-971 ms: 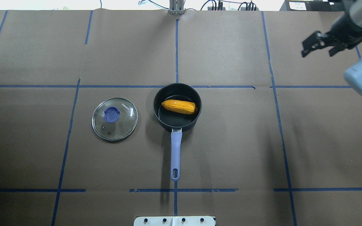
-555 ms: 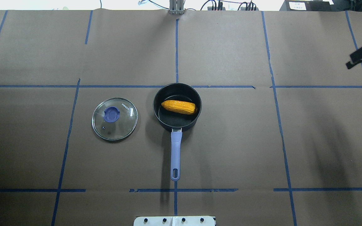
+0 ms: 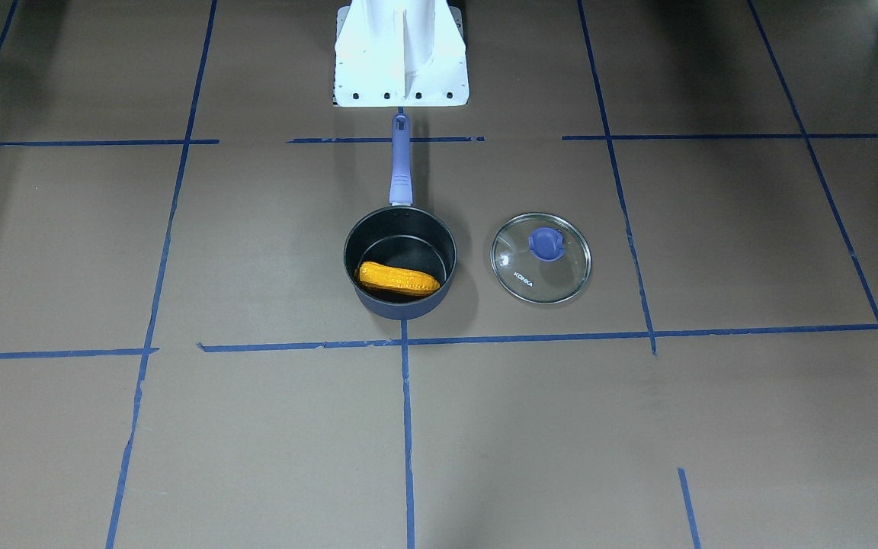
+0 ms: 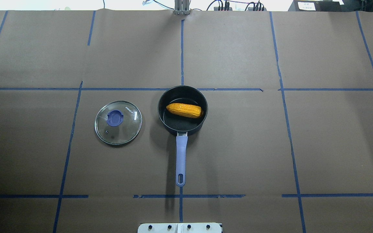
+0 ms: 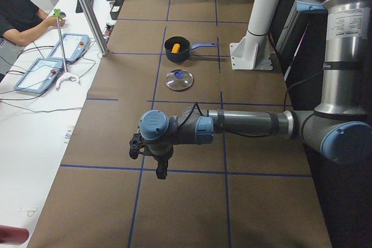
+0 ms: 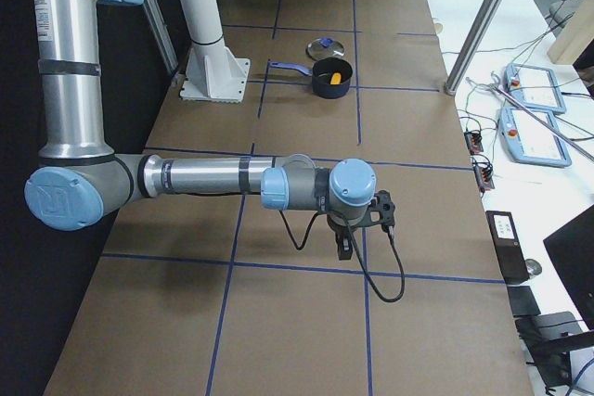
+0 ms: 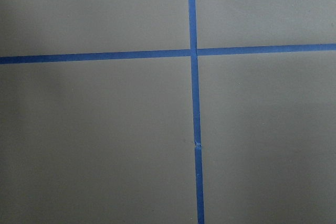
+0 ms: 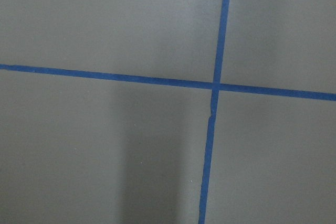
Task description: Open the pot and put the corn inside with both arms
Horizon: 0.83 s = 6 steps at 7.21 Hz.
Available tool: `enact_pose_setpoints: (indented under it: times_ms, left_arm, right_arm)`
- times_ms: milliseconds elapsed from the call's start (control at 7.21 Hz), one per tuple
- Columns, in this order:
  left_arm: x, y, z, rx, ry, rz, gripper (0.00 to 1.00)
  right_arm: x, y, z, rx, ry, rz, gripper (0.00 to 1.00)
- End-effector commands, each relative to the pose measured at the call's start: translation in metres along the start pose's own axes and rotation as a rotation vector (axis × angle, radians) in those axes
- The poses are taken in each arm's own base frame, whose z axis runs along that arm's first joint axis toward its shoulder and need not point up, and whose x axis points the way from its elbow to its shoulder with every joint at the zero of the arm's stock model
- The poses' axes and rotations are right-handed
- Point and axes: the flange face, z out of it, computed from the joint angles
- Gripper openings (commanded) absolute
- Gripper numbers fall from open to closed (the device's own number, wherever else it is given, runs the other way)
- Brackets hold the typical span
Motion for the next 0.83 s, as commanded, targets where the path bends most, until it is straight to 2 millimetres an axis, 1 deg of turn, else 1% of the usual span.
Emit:
enact_pose_setpoints:
  times_ms: [0, 139, 416, 693]
  left_arm:
    - [-0.003, 0.005, 0.003, -0.004, 0.001, -0.005, 1.0]
    - [-0.003, 0.005, 0.003, -0.004, 0.001, -0.005, 1.0]
    - [-0.003, 0.005, 0.003, -0.004, 0.001, -0.005, 1.0]
    - [-0.003, 0.004, 0.004, -0.006, -0.001, -0.004, 1.0]
  right_arm:
    - [0.034, 0.041, 0.026, -0.057, 0.011, 0.073, 1.0]
    - [0.041, 0.045, 0.02, -0.044, 0.015, 0.086, 1.0]
    - [0.04, 0.035, 0.008, -0.024, 0.061, 0.074, 1.0]
    - [0.03, 0.029, -0.001, -0.005, 0.062, 0.058, 1.0]
